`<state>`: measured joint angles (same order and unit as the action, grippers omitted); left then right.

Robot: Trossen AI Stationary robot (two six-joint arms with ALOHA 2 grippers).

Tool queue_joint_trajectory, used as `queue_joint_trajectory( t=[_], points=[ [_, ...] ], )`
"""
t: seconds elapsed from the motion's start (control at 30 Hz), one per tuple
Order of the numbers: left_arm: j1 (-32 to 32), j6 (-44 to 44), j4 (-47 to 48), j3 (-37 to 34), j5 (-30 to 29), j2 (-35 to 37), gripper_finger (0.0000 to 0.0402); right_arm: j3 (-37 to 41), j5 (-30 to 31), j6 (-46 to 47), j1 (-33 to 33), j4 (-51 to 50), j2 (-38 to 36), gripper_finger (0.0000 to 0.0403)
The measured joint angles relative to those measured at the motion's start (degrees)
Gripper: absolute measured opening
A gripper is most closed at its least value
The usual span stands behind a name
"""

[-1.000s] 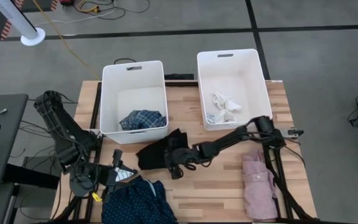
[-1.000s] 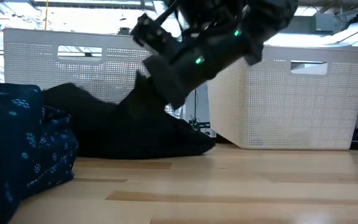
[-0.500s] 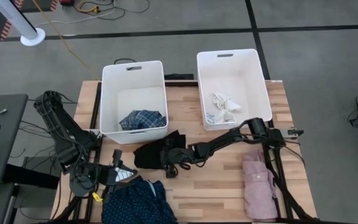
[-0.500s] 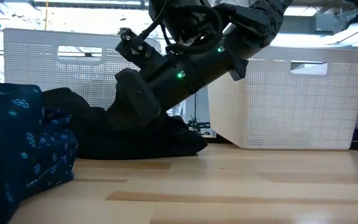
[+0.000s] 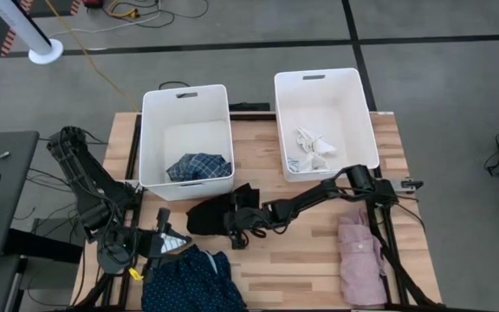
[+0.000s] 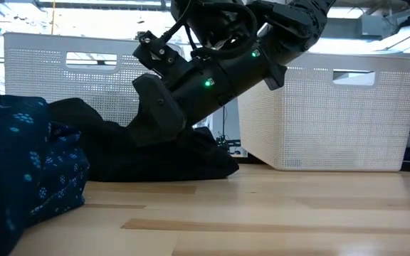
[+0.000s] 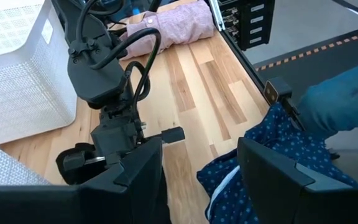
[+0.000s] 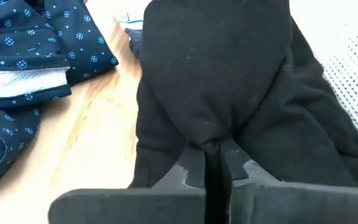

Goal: Sort clothes
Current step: Put the black clothes into the left bin

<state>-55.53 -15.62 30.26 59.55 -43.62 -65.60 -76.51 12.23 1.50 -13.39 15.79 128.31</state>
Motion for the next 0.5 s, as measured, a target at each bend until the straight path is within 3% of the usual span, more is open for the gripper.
queue_joint_trajectory(
  t=[0.27,0.5],
  points=[
    [-0.02,-0.1,-0.04,0.02,0.0,0.0,0.0204,0.22,-0.15,-0.05,-2.29,-0.2,-1.51,0.0009],
    [-0.02,-0.09,-0.18,0.04,-0.21,0.0,0.0204,0.5,-0.61,-4.57,-4.91,-4.02,-8.53,0.0007]
  ],
)
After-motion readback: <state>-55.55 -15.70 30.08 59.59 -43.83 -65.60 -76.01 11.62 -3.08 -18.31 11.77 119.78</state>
